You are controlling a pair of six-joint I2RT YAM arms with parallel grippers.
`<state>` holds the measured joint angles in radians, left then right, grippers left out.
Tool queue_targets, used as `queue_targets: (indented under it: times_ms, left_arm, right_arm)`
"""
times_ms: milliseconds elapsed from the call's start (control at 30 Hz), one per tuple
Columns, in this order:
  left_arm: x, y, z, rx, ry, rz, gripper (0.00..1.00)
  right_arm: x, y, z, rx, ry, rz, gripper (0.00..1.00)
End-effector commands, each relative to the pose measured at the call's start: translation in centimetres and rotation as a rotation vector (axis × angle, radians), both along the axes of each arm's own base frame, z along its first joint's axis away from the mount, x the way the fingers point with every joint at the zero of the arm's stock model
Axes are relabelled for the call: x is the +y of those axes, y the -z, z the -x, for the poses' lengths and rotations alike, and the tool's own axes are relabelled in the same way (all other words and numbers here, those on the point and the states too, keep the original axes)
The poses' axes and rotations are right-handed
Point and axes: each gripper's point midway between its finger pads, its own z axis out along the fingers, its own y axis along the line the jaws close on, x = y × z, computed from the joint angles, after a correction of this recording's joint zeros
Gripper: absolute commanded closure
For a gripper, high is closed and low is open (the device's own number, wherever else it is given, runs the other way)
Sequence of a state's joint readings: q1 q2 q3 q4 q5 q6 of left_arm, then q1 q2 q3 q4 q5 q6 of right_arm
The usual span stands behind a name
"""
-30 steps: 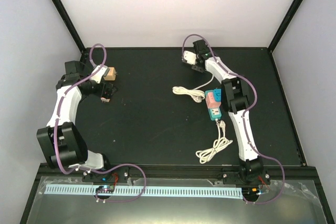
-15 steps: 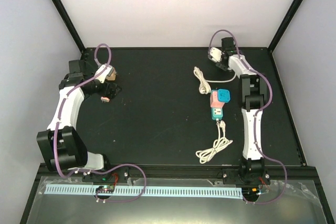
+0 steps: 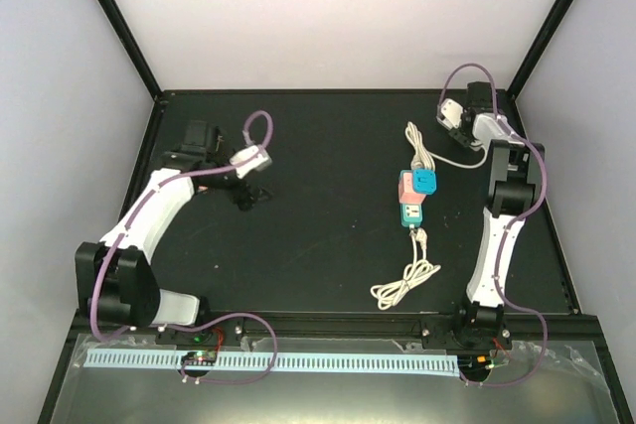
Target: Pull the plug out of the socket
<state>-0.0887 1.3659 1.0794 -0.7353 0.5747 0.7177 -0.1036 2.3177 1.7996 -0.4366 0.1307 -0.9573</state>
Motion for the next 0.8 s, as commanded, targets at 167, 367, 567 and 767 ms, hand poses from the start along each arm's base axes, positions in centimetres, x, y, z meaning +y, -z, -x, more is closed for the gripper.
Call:
queue_targets:
  times_ms: [167,367,567,767]
  left_arm:
    - [-9.3,2.7,5.7,-0.042,0.412,-0.070,0.01]
    - [-13.7,3.9,8.2,-0.079,0.576,-0.110,0.01]
    - [-18.2,4.3,10.9,-0.089,0.702,-0.105,0.01]
    - [-22.8,5.1,15.5,-0.094,0.861,-0.107,0.04]
  right_arm:
    - [-0.1,0.7,4.4,0.099,0.015,-0.069,0.34]
    - [0.6,-1.9,4.4,0.062,0.023,-0.122,0.17]
    - [1.5,-4.5,4.8,0.039,0.018,-0.176,0.10]
    - [2.5,-6.8,5.6,0.017,0.025,-0.240,0.08]
